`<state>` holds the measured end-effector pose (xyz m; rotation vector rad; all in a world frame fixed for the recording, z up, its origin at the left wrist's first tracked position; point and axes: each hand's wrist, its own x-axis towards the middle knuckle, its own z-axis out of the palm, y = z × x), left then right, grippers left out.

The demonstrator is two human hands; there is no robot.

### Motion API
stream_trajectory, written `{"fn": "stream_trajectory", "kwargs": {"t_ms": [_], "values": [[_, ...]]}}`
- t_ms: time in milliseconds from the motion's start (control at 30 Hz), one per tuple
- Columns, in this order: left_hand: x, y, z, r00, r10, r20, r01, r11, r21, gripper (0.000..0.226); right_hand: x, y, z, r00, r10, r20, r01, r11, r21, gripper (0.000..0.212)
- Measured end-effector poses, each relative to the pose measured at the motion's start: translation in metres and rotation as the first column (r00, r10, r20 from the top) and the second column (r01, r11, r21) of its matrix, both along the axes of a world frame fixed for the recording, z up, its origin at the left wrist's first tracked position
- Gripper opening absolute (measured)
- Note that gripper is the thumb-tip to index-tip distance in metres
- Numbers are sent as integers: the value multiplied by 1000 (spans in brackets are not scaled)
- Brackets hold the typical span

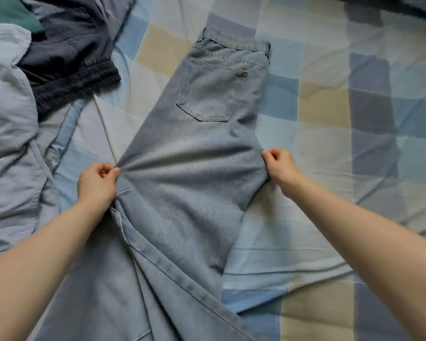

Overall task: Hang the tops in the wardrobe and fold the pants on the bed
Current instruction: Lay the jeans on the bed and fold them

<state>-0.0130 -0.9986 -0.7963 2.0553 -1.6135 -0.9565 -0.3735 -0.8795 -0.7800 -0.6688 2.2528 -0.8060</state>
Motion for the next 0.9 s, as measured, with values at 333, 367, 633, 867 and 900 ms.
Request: {"fn": "stream_trajectory", "kwargs": {"t_ms": [333, 367, 633, 867, 900], "values": [[6, 13, 9, 986, 90, -141, -84, 995, 52, 25, 12, 28, 6, 981, 124, 146, -141, 983, 115, 26], [6, 17, 14, 989, 58, -135, -47, 996, 78, 24, 8, 30, 4, 990, 103, 92, -113, 988, 110, 24], [31, 71, 36, 979, 120, -167, -81, 971, 225, 40, 82, 78, 11, 775, -326, 541, 368, 929, 33, 26], [15, 159, 64, 968, 113, -226, 44, 806, 590, 40, 167, 166, 44, 790, 134, 598, -396, 856, 331, 32], [17, 164, 66, 968, 110, -228, 55, 788, 614, 43, 176, 178, 43, 801, 329, 501, -538, 761, 362, 42]]}}
